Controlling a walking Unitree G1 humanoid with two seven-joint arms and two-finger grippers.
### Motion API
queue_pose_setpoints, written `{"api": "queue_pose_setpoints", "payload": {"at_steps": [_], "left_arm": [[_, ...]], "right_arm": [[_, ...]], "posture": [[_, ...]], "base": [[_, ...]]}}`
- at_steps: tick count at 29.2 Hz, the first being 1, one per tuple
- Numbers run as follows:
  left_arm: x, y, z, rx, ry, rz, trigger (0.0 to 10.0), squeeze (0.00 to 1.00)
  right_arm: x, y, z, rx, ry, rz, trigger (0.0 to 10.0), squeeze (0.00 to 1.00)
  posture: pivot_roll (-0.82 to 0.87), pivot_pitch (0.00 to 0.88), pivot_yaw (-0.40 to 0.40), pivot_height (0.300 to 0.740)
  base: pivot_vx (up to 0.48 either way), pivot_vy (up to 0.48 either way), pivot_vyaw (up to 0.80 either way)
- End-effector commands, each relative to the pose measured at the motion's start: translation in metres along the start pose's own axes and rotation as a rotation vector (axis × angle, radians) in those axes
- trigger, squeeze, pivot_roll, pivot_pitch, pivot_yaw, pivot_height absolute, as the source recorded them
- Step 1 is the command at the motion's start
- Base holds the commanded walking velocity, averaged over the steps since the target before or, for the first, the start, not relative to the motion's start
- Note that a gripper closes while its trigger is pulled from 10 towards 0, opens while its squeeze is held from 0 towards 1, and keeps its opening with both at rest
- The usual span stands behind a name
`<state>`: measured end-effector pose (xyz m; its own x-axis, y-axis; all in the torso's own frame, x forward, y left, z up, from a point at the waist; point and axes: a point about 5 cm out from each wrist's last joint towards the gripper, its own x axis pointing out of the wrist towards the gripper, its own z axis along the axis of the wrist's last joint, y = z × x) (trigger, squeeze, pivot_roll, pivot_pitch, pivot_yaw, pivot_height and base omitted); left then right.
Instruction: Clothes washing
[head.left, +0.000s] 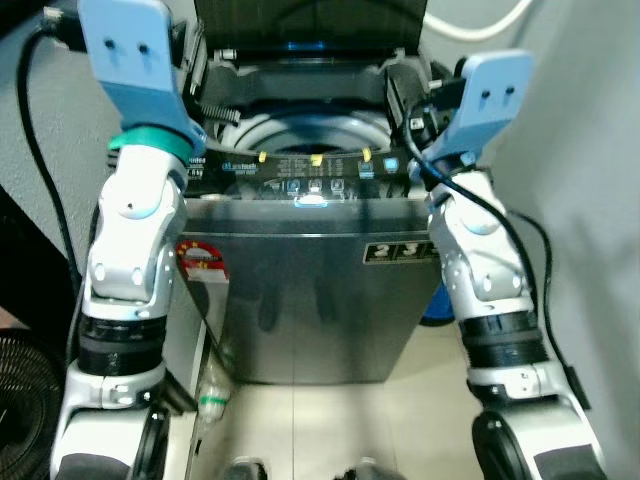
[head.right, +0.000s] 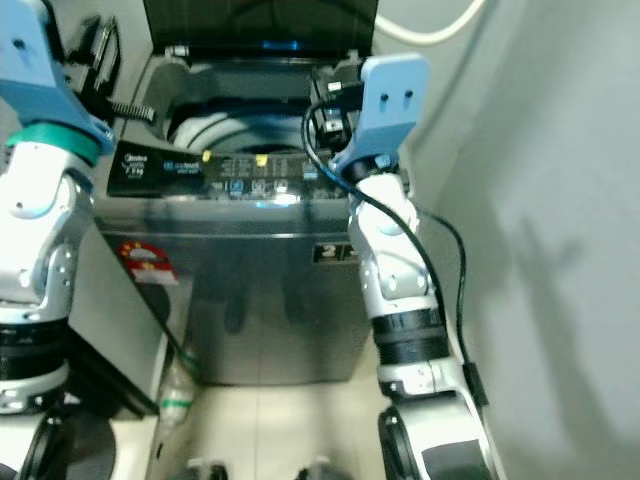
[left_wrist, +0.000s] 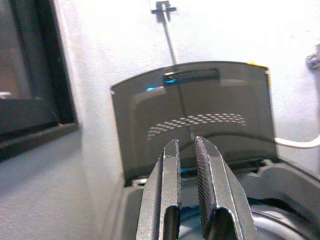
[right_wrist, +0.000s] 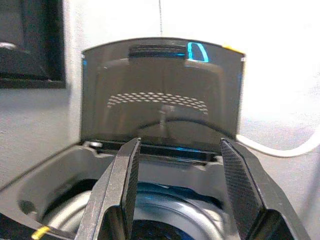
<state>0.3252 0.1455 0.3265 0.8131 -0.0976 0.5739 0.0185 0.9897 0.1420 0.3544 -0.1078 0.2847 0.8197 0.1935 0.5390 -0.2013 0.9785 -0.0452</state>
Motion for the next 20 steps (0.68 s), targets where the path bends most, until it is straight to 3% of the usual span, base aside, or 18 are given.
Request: {"api": "queue_pose_setpoints", "payload": {"at_steps": [1,13,20], "left_arm": [[-0.001,0.0,-0.001,0.014,0.002,-0.005,10.0,0.0],[-0.007,-0.011,-0.008,-0.001,0.035,-0.048,10.0,0.0],[-0.018,-0.017,-0.023,0.011,0.097,-0.081,10.0,0.0]], "right_arm": [[0.0,0.004,-0.001,-0.021,0.005,0.026,10.0,0.0],[-0.001,0.009,-0.003,-0.026,0.009,0.063,10.0,0.0],[-0.004,0.011,-0.006,-0.015,0.023,0.079,10.0,0.0]], "posture": [[0.03,0.04,0.029,0.74],[0.03,0.041,0.027,0.74],[0.03,0.043,0.027,0.74]], "base": [[0.0,0.0,0.8],[0.0,0.0,0.8],[0.0,0.0,0.8]]}}
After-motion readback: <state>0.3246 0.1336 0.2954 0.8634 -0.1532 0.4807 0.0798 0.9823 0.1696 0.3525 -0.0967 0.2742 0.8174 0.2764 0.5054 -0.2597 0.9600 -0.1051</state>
